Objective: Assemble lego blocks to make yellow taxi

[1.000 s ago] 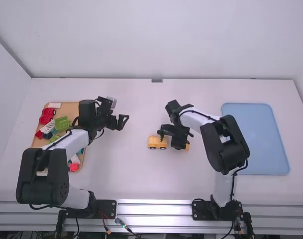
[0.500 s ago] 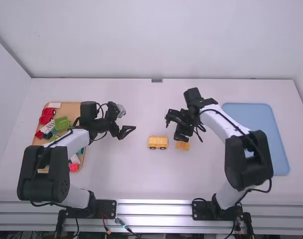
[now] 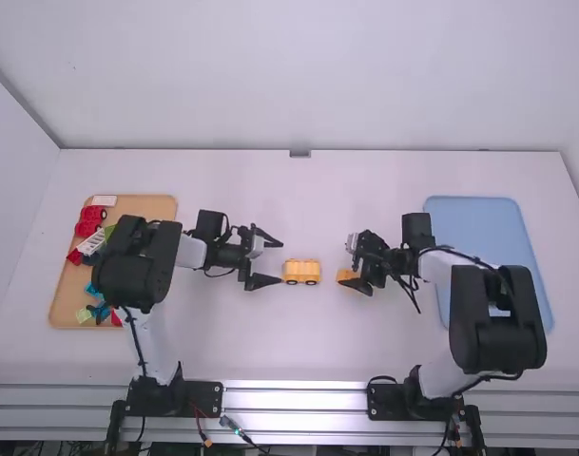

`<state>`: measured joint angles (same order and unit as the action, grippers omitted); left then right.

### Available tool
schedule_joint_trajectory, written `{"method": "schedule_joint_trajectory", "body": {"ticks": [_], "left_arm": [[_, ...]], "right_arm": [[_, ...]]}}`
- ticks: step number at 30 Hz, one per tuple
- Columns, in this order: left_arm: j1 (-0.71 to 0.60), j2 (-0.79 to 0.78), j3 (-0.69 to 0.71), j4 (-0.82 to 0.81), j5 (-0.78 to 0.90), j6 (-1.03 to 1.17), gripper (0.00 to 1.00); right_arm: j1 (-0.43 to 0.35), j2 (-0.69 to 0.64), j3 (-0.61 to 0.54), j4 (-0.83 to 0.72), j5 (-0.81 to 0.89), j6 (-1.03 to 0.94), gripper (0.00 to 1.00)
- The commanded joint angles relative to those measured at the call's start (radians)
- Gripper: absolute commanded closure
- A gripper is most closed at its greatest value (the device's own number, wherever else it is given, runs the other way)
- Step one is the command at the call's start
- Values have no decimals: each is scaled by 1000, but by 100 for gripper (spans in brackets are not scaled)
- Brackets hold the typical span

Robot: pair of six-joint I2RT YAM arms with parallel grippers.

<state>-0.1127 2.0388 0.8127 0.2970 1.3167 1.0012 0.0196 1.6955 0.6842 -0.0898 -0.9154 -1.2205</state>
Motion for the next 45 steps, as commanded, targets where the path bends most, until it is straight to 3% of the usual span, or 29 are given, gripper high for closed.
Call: {"method": "schedule_joint_trajectory", "body": {"ticks": [1, 8, 14, 21, 29, 36, 45], "left_arm": [[-51, 40, 43, -11, 24, 37, 1], [-148, 73, 84, -32, -111, 36, 1], [-167, 73, 69, -27, -155, 35, 1], [-158, 73, 62, -21, -159, -13, 1], [-156, 73, 62, -8, -159, -21, 1], [-158, 73, 62, -7, -159, -43, 1], [-155, 73, 62, -11, -159, -43, 1]], "right_arm": [[-18, 35, -39, 42, -90, -7, 1], [-27, 122, -63, 122, -80, -27, 0], [-29, 212, -61, 148, -116, -122, 6], [-95, 249, -63, 152, -113, -115, 14], [-116, 262, -62, 113, -133, -192, 44], [-118, 346, -63, 230, -189, -150, 43], [-118, 385, -61, 275, -241, -138, 51]]}}
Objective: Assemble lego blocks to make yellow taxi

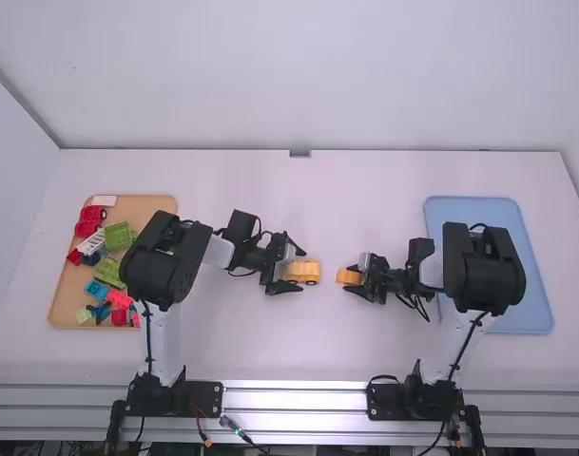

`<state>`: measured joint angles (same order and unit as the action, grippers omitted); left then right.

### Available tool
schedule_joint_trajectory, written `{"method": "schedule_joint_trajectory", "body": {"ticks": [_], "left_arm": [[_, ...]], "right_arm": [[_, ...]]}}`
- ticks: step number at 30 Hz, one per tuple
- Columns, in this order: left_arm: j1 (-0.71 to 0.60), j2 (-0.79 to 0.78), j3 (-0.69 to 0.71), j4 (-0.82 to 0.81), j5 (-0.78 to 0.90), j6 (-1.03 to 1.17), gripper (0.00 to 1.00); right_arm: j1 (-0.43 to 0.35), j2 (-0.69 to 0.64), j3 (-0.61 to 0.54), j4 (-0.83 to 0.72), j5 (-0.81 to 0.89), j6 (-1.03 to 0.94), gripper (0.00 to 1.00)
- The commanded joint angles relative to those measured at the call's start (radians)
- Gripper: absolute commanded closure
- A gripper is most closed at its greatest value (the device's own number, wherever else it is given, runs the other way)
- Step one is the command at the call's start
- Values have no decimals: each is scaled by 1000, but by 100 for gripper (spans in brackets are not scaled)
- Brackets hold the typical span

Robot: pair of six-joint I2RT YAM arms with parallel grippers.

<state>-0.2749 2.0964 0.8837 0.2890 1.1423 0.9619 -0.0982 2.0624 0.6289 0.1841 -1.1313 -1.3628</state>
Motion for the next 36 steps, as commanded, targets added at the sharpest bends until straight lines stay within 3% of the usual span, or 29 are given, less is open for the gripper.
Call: {"method": "schedule_joint_trajectory", "body": {"ticks": [1, 11, 16, 22, 29, 36], "left_arm": [[3, 15, -9, -4, 15, -4, 1], [1, 15, -30, -5, -28, -5, 1], [0, 15, -57, 86, -40, -71, 1], [1, 15, -93, 175, -44, -105, 1], [0, 15, -101, 184, -70, -126, 1], [0, 15, -97, 188, -70, -128, 1]], "right_arm": [[0, 18, -6, 3, -25, 5, 51], [4, 17, 56, -114, -29, -16, 64], [6, 17, 75, -174, -28, -63, 57], [6, 17, 65, -162, -9, -58, 58], [7, 17, 69, -167, 29, -47, 72], [8, 17, 71, -174, 26, -48, 77]]}}
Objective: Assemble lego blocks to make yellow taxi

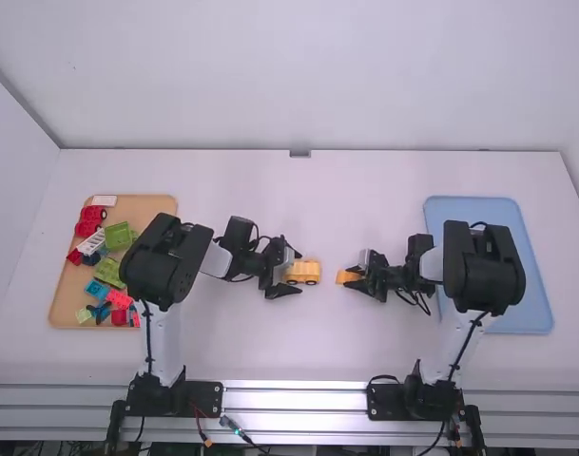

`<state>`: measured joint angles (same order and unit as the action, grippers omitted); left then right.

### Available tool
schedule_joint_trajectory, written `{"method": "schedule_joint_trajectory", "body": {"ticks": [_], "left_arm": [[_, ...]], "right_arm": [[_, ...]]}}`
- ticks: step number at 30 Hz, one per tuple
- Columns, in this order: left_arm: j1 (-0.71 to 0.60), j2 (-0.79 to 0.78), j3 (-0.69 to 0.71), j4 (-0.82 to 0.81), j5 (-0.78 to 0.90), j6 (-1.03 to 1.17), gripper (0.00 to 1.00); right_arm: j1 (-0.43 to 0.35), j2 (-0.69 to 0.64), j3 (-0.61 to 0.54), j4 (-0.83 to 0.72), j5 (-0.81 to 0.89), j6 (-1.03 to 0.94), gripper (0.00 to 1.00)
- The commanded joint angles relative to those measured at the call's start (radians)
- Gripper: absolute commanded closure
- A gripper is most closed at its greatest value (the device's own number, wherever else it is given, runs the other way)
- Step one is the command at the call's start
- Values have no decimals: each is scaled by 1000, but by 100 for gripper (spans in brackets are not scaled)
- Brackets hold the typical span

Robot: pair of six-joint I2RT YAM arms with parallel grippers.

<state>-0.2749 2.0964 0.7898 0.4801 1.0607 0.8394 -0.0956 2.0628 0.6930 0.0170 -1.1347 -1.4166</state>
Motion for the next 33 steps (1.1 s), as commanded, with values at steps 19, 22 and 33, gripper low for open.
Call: {"method": "schedule_joint_trajectory", "body": {"ticks": [19, 22, 33], "left_arm": [[0, 51, -11, 90, -15, -23, 4], [0, 51, -23, 98, -31, -21, 8], [0, 51, -85, 220, -27, -21, 29]], "right_arm": [[5, -117, 30, -157, -62, 0, 82], [6, -128, 30, -156, -85, -2, 82], [107, -133, 103, -156, -75, 68, 83]]}}
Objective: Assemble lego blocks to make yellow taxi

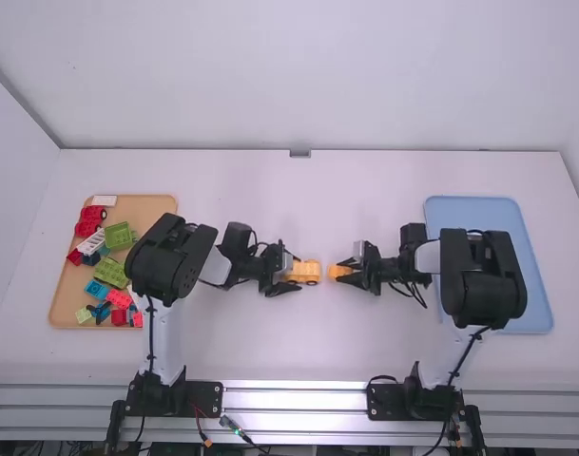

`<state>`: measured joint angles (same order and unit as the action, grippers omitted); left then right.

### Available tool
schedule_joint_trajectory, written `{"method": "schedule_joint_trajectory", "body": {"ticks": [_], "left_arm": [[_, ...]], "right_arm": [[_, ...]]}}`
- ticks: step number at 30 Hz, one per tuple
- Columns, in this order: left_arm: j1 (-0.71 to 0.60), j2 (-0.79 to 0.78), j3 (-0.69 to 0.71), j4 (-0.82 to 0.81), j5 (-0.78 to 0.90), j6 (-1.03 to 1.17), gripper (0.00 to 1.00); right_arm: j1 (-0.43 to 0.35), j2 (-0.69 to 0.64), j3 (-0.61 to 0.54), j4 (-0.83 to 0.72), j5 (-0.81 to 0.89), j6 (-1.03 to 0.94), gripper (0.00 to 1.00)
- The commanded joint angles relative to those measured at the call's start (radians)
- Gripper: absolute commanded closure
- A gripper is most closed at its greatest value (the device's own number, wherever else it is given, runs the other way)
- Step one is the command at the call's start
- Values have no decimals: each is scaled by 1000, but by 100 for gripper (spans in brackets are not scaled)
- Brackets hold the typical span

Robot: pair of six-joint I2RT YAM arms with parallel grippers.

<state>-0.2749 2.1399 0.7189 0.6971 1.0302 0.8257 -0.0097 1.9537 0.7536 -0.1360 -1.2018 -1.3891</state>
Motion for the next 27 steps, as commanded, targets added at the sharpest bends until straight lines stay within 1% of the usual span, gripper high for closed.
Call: {"method": "schedule_joint_trajectory", "body": {"ticks": [1, 5, 7, 9, 14, 15, 17, 20, 27], "left_arm": [[0, 8, -14, 4, 3, -7, 30], [0, 8, -16, 13, 1, -7, 41], [0, 8, -17, 19, 0, -7, 44], [0, 8, -16, 18, 0, -7, 44], [1, 8, -6, 0, 0, -5, 43], [0, 8, -4, -12, 0, 17, 43], [0, 8, -5, -16, 0, 29, 48], [0, 8, -6, -16, 0, 34, 49], [1, 8, -4, -23, -3, 34, 49]], "right_arm": [[27, -24, 49, -3, -3, 46, 83], [81, -24, 92, -2, 5, 57, 85], [100, -24, 102, 0, 6, 57, 85], [126, -24, 117, 0, 7, 58, 86], [163, -24, 134, -1, 37, 58, 88], [176, -24, 138, -1, 40, 58, 90], [190, -14, 149, -1, 35, 58, 92], [202, 8, 169, -4, 19, 58, 93], [201, 69, 197, -3, -62, 62, 96]]}}
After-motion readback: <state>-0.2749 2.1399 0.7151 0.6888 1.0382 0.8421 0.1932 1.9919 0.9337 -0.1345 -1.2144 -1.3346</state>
